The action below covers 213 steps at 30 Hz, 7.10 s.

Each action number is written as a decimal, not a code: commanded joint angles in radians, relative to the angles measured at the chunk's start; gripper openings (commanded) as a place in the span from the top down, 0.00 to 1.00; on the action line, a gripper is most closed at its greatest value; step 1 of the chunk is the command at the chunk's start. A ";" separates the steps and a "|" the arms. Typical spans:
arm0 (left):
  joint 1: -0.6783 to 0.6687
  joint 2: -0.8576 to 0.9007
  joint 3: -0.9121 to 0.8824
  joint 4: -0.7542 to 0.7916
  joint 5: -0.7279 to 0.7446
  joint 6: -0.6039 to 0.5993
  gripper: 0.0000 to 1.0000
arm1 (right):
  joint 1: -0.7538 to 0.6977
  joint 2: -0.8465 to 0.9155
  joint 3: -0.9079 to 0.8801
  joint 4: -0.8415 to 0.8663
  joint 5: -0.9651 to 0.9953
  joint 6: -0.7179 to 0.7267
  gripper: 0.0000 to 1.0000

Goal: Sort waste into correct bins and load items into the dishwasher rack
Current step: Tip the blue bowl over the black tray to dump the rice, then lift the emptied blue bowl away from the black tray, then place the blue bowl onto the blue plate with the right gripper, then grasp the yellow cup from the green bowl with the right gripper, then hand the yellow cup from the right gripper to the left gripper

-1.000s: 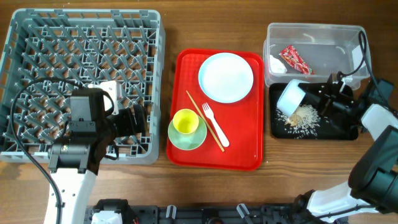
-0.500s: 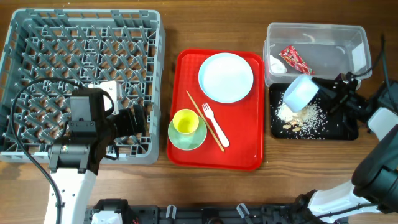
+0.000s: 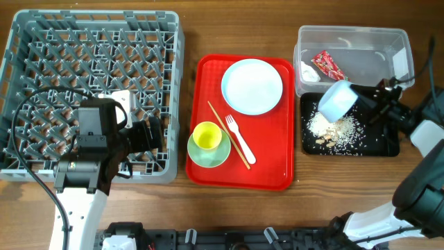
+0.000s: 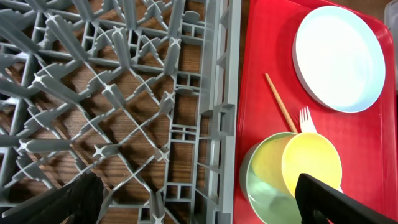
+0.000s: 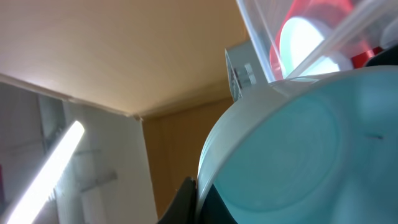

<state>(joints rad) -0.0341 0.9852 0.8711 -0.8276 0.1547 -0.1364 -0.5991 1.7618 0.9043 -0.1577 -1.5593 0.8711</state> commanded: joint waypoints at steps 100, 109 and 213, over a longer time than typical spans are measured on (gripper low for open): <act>0.005 -0.009 0.021 0.000 0.012 -0.005 0.00 | 1.022 0.074 0.732 -0.671 1.514 -0.604 0.96; 0.005 -0.009 0.021 0.000 0.012 -0.005 0.00 | 1.054 0.262 0.715 -0.674 1.400 -0.547 0.96; 0.003 0.245 0.021 0.750 1.408 -0.055 0.26 | 1.027 -0.174 0.496 -0.475 0.450 -0.445 0.96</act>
<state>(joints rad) -0.0250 1.2274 0.8776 -0.0902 1.4792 -0.1928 0.4252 1.5845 1.3876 -0.6441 -1.1194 0.4217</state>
